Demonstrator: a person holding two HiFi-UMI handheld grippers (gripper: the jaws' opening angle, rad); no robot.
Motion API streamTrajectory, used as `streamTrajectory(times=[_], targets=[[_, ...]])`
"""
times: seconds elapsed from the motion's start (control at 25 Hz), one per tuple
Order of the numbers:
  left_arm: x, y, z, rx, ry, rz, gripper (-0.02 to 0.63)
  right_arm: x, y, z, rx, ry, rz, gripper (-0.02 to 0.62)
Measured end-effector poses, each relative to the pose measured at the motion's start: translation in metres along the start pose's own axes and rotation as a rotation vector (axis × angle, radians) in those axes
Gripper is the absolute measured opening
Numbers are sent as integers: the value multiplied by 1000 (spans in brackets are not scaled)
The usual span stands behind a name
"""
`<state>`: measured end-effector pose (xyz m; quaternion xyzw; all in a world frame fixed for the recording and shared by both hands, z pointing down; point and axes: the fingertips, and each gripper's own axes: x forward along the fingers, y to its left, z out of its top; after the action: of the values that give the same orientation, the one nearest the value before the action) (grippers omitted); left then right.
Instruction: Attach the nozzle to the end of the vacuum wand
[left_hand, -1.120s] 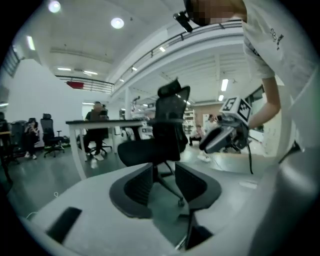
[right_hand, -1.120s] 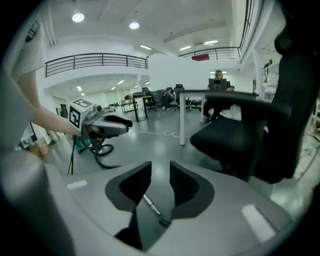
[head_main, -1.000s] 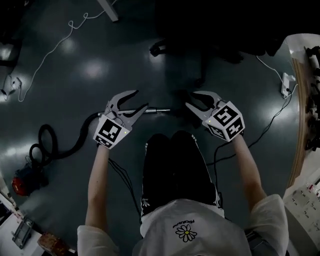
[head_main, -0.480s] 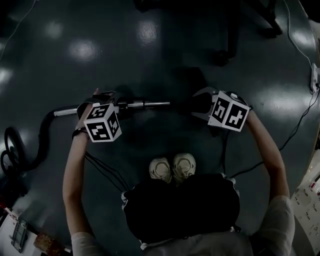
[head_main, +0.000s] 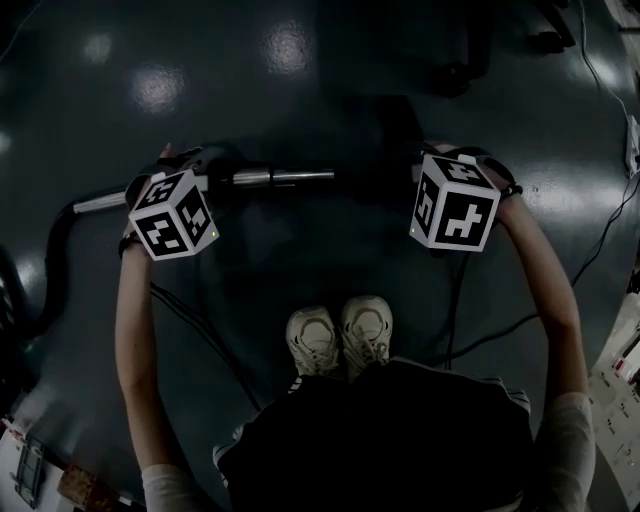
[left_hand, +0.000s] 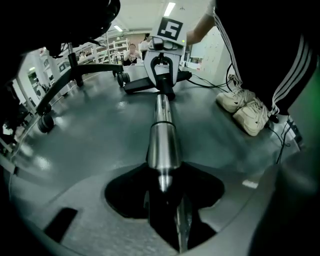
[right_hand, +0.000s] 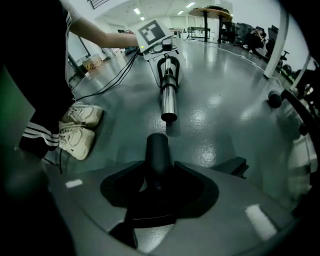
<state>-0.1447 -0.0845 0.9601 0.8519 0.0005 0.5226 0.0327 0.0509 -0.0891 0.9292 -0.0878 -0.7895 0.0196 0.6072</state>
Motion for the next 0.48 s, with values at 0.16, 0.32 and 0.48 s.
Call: streamTrajectory(times=[0.16,0.32,0.48], targets=[[-2,2,0,-49,-68,2,196,6,2,1,-25,91,-44,193],[-2,2,0,-56,-64,15,195,20,-8,-6,-143,302,-141,221],[-2,2,1,-53,-66,20,195,18,-9,-3,-173,224,-187,196]])
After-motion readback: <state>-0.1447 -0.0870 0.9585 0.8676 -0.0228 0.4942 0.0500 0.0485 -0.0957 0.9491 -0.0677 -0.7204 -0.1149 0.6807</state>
